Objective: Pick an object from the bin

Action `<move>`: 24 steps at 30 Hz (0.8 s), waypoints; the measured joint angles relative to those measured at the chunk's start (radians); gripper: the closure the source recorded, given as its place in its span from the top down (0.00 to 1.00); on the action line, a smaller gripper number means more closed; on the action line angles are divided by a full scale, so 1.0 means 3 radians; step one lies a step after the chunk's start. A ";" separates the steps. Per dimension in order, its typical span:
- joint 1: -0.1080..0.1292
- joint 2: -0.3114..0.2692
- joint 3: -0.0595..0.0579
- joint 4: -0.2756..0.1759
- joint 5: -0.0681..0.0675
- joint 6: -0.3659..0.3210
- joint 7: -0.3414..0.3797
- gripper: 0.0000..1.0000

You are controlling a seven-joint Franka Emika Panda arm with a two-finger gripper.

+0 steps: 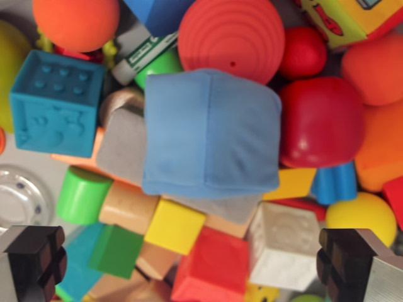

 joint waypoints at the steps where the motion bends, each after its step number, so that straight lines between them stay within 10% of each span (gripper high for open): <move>1: 0.0000 0.0014 0.0000 -0.0004 0.0001 0.0018 0.0000 1.00; 24: -0.0002 0.0515 0.0011 -0.0098 0.0046 0.0610 -0.0011 1.00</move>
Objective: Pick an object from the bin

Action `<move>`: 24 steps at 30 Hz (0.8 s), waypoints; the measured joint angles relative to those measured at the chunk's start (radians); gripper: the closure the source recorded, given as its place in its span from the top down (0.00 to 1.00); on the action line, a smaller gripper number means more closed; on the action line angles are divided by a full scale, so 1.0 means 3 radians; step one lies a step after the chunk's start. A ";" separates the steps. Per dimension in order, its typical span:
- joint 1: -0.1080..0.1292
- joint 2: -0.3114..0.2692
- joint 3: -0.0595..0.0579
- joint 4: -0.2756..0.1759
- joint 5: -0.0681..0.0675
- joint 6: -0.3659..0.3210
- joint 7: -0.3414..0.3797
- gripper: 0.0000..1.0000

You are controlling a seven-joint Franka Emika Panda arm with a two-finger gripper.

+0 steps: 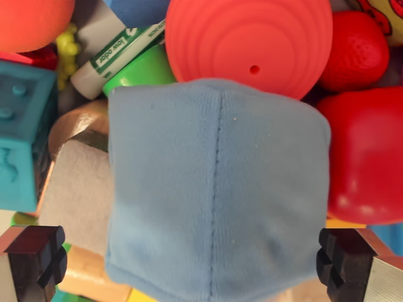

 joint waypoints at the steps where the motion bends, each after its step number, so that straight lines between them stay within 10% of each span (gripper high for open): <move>1: 0.0000 0.0018 0.0001 0.0000 0.0001 0.0017 -0.0001 1.00; 15: -0.0008 0.0150 0.0010 -0.0001 0.0012 0.0150 -0.0007 1.00; 16: -0.0009 0.0153 0.0011 -0.0001 0.0012 0.0153 -0.0007 0.00; 24: -0.0010 0.0154 0.0012 0.0000 0.0012 0.0155 -0.0008 0.00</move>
